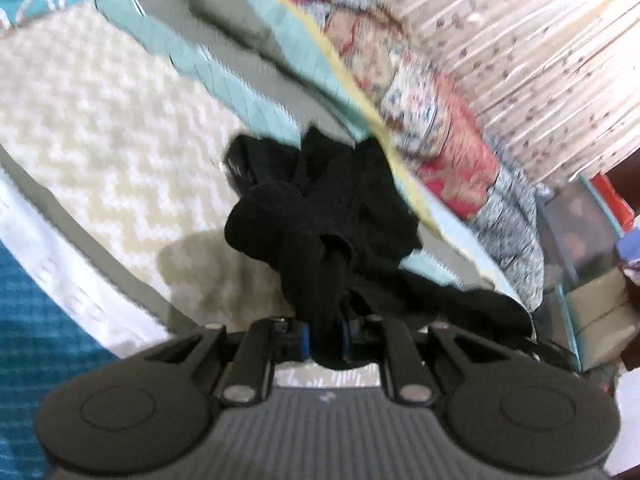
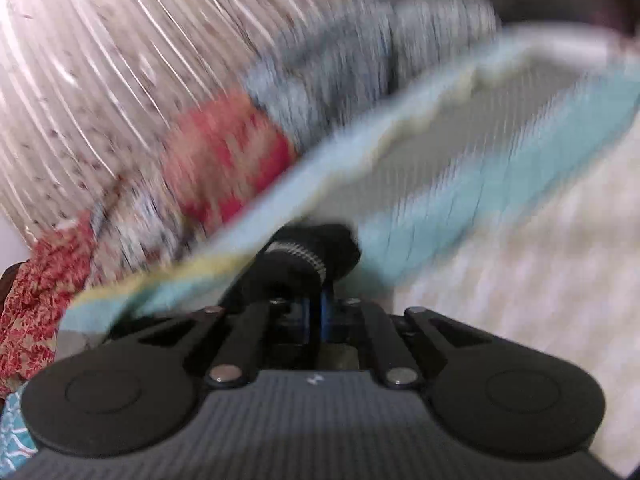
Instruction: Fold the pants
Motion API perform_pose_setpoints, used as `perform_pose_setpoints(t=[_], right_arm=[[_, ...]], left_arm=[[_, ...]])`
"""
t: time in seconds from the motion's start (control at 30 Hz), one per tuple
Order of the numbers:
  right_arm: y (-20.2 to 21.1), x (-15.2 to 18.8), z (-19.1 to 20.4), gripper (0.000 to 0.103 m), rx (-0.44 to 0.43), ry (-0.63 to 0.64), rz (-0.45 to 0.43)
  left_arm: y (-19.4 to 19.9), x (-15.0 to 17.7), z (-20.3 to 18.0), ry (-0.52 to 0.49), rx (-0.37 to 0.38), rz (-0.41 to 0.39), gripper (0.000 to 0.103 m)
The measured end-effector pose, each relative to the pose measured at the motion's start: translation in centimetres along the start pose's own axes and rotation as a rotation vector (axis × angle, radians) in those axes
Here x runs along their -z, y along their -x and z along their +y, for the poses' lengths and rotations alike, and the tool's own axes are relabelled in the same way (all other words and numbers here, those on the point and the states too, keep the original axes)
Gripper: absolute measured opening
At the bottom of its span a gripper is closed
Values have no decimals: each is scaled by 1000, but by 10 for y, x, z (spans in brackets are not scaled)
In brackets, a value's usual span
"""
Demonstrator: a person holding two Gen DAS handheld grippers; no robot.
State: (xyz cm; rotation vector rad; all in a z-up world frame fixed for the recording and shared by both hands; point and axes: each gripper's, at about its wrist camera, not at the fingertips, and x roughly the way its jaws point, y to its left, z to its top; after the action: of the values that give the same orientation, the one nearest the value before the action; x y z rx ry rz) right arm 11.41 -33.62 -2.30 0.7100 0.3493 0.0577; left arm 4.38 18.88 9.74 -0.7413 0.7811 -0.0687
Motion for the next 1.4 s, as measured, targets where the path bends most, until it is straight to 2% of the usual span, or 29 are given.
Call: perform_pose_setpoints(t=[0.1, 0.2, 0.27, 0.3, 0.33, 0.37, 0.4, 0.5, 0.63, 0.73, 0.8, 0.9, 0.97, 1.0, 1.03, 1.07, 1.13, 1.2, 1.27, 1.3, 1.33, 1.37, 1.4], right_arm=[[77, -37, -11, 7, 13, 130, -93], [129, -54, -25, 9, 132, 270, -106], [145, -54, -43, 20, 199, 328, -39], [145, -52, -52, 32, 219, 327, 11], [145, -48, -64, 51, 252, 310, 58], [145, -45, -76, 59, 291, 284, 68], [149, -40, -87, 62, 320, 259, 57], [179, -23, -120, 61, 361, 174, 13], [218, -1, -151, 61, 308, -4, -98], [224, 16, -160, 61, 265, -89, -84], [224, 30, -167, 60, 253, -152, -57], [209, 34, -181, 52, 222, -295, -13], [198, 30, -188, 52, 204, -369, -28], [195, 28, -191, 48, 205, -399, -30], [188, 26, -194, 24, 203, -432, -23], [182, 23, -197, 16, 181, -458, -5], [179, 11, -193, 14, 142, -464, -11], [175, -19, -178, 14, 100, -419, -75], [163, -55, -163, 19, 69, -422, -142], [155, -72, -156, 30, 61, -432, -179], [148, -85, -151, 57, 57, -432, -205], [141, -95, -149, 64, 52, -422, -202], [137, -100, -147, 62, 73, -399, -198]], left_arm=[[27, -1, 10, 7, -1, -21, 12], [35, 8, 21, 22, -1, 3, 12], [36, 19, 32, 36, -23, 21, 12], [34, 24, 39, 52, -48, 30, 12], [32, 28, 46, 64, -60, 38, 12], [29, 32, 52, 79, -71, 49, 12], [25, 36, 58, 98, -85, 62, 13], [18, 46, 65, 124, -98, 96, 17], [23, 48, 69, 119, -127, 73, 33], [20, 44, 73, 135, -136, 70, 39], [15, 43, 73, 139, -150, 74, 40], [8, 45, 68, 124, -160, 79, 37], [8, 46, 68, 126, -158, 71, 30], [9, 46, 68, 128, -158, 67, 22], [9, 46, 70, 129, -156, 65, 13], [10, 46, 71, 133, -155, 63, 12], [14, 46, 72, 134, -151, 51, 11], [17, 45, 71, 126, -152, 44, 11], [16, 44, 70, 132, -163, 48, 11], [15, 44, 70, 137, -168, 49, 11], [14, 45, 69, 142, -172, 48, 11], [14, 45, 68, 147, -176, 48, 12], [15, 46, 68, 151, -176, 46, 12]])
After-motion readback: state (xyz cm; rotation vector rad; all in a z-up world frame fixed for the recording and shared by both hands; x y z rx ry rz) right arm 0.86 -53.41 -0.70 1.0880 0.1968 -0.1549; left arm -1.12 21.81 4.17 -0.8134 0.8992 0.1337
